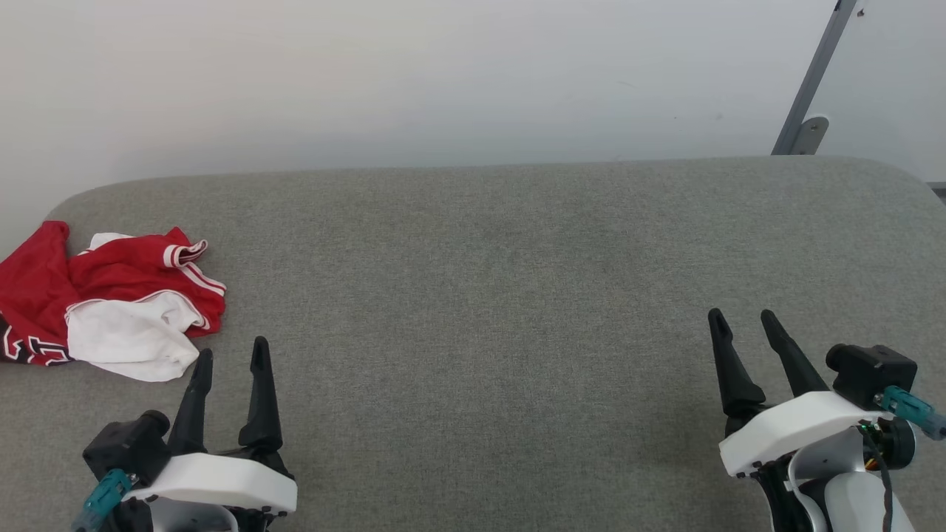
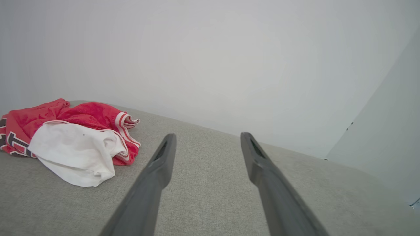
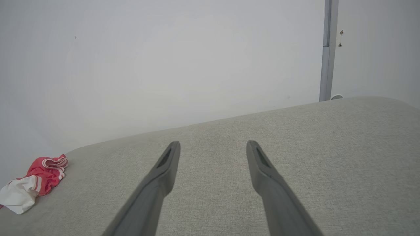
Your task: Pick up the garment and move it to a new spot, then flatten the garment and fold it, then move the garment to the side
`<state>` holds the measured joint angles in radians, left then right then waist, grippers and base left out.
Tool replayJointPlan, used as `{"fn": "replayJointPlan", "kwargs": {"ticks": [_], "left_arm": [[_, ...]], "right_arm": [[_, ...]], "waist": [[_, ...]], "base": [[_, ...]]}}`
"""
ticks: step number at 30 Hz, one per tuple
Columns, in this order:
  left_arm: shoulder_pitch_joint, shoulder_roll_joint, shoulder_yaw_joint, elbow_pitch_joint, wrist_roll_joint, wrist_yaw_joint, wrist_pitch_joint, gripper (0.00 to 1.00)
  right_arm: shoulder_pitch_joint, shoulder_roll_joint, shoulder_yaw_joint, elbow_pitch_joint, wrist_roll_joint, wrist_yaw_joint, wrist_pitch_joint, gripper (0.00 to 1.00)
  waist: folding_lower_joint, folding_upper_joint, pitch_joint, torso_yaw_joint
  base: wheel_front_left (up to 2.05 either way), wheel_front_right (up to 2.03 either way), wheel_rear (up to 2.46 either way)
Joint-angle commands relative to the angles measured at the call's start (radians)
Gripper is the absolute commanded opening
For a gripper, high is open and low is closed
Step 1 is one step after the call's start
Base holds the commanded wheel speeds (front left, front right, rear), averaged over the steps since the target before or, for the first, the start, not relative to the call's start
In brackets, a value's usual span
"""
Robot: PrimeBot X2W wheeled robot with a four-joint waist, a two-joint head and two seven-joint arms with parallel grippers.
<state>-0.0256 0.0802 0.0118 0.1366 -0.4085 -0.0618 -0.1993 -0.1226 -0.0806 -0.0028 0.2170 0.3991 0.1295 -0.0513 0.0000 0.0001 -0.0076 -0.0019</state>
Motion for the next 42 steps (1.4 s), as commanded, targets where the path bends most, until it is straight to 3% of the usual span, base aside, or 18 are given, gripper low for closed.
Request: {"fn": "replayJointPlan", "kwargs": {"ticks": [1, 32, 42], "left_arm": [[0.003, 0.001, 0.003, -0.01, 0.034, -0.005, -0.01, 1.0], [0.015, -0.013, 0.012, -0.027, 0.253, -0.027, -0.068, 1.0], [0.01, -0.019, 0.016, -0.024, 0.243, -0.036, -0.068, 1.0]], "right_arm": [[-0.016, -0.004, 0.002, -0.011, -0.026, 0.002, -0.01, 1.0], [-0.01, 0.006, -0.031, -0.032, -0.272, 0.001, -0.052, 1.0], [-0.003, 0.012, -0.047, -0.038, -0.279, 0.001, -0.052, 1.0]], "waist": [[0.0, -0.0001, 0.0, 0.0], [0.0, -0.0001, 0.001, 0.002], [0.0, -0.0001, 0.004, 0.006]], "base": [[0.0, 0.0, 0.0], [0.0, 0.0, 0.0], [0.0, 0.0, 0.0]]}}
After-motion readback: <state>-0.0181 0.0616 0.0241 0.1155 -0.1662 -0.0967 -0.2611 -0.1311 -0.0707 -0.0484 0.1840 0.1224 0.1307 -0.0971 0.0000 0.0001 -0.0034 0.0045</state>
